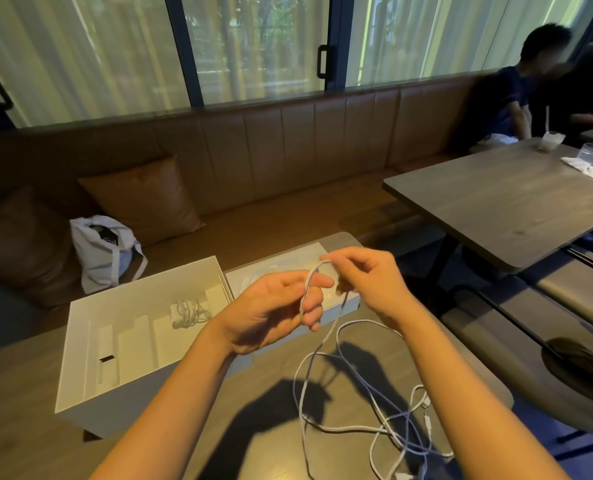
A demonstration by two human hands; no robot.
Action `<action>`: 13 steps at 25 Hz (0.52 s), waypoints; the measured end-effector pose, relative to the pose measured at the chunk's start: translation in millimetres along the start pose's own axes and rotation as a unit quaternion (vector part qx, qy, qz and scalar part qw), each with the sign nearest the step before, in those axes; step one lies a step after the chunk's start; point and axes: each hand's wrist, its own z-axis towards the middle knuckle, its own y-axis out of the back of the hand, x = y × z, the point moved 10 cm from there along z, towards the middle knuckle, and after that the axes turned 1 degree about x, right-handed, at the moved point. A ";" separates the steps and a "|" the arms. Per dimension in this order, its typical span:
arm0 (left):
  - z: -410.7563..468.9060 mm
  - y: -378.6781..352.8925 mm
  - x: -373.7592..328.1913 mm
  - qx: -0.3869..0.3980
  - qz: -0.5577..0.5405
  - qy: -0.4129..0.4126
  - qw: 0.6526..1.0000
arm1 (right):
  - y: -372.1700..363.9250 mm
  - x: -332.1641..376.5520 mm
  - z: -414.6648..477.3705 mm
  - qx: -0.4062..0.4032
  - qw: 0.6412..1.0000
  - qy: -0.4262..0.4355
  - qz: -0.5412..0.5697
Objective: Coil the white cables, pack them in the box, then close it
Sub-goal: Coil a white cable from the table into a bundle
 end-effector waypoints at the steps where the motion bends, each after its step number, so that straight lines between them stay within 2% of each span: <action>1: 1.3 -1.7 -5.4 -0.005 -0.015 -0.022 1.000 | -11.2 -9.3 -2.0 0.018 0.999 -0.020 0.021; 3: 4.7 5.4 -15.9 -0.068 -0.043 -0.064 0.995 | -37.6 -25.1 -9.6 0.073 0.994 -0.070 0.044; 5: 4.4 27.4 -26.8 -0.178 -0.027 -0.121 0.976 | -64.4 -38.2 -22.3 0.149 0.977 -0.135 0.066; 7: -0.2 48.0 -41.7 -0.270 0.071 -0.170 0.945 | -79.5 -41.9 -34.1 0.208 0.965 -0.158 0.025; 9: -8.3 63.5 -55.3 -0.343 0.259 -0.180 0.885 | -70.9 -40.1 -34.0 0.195 0.965 -0.132 -0.115; 11: -11.2 68.5 -56.3 -0.345 0.402 -0.153 0.834 | -53.3 -21.6 -26.4 0.138 0.953 -0.066 -0.263; 13: -4.4 68.3 -39.9 -0.279 0.471 -0.096 0.832 | -39.2 6.5 -21.9 0.095 0.936 -0.002 -0.340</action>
